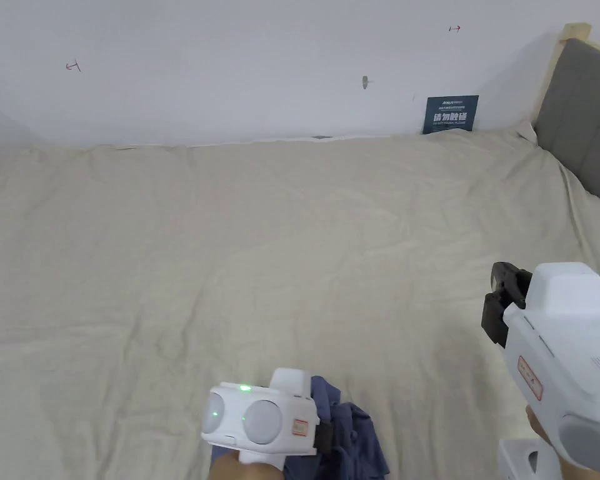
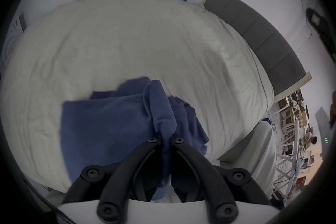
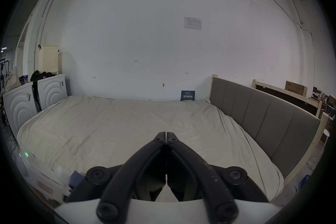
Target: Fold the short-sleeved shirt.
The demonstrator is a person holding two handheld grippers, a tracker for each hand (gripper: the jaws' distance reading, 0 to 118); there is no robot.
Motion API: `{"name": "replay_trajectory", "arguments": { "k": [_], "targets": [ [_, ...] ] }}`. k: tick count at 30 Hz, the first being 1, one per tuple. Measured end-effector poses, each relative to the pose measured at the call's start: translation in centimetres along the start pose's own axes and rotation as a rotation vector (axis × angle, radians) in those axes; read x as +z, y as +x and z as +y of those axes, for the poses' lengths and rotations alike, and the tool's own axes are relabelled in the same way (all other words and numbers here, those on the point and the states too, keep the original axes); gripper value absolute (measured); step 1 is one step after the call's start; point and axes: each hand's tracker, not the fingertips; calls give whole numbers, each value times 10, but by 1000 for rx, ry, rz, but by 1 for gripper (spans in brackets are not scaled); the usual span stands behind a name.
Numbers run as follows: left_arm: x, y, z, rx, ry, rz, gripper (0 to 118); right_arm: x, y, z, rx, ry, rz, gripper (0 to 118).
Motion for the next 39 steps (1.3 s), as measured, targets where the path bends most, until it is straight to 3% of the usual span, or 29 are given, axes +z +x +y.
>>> {"name": "replay_trajectory", "arguments": {
  "k": [3, 4, 5, 6, 7, 8, 9, 10, 13, 16, 18, 19, 20, 21, 22, 27, 39],
  "targets": [
    [-21, 12, -6, -22, -3, 43, 10, 0, 4, -2, -6, -6, -8, 2],
    [-23, 14, -7, -43, 1, 53, 15, 0, 6, -3, -5, -10, -10, 2],
    [-21, 13, -8, -36, 9, 43, 26, 0, 6, -4, -4, -12, -11, 2],
    [-18, 12, -7, -14, 30, 8, 46, 0, 7, -5, -3, -14, -13, 2],
    [-14, 10, -6, 26, 40, -52, 80, 0, 8, -5, -2, -17, -14, 2],
    [-9, 11, -4, 47, 47, -92, 102, 0, 8, -5, -2, -20, -16, 2],
    [-2, 12, -4, 64, 66, -113, 115, -1, 9, -6, -5, -22, -17, 2],
    [8, 14, -3, 65, 114, -117, 118, -1, 9, -6, -8, -23, -16, 2],
    [43, 13, 1, 46, 268, -132, 115, 0, 9, -5, -10, -20, -19, 2],
    [75, 6, 2, 35, 416, -56, 114, 1, 8, -2, -12, -13, -17, 2],
    [86, 1, -1, 25, 498, 23, 104, 1, 7, -1, -13, -8, -16, 2],
    [89, -2, -4, 19, 536, 69, 84, 1, 7, -1, -15, -6, -14, 2],
    [90, -6, -7, 22, 559, 107, 58, 2, 7, 0, -16, -4, -13, 2],
    [89, -10, -10, 21, 570, 139, 23, 2, 6, 0, -17, -2, -11, 2],
    [86, -14, -13, 28, 567, 162, 1, 2, 6, 0, -17, -2, -10, 2],
    [55, -28, -34, 101, 484, 141, 0, 4, 5, -2, -17, -4, -4, 2],
    [-37, 26, -55, -78, 299, 133, 0, 2, 30, -17, -21, -46, -40, 2]
  ]
}}
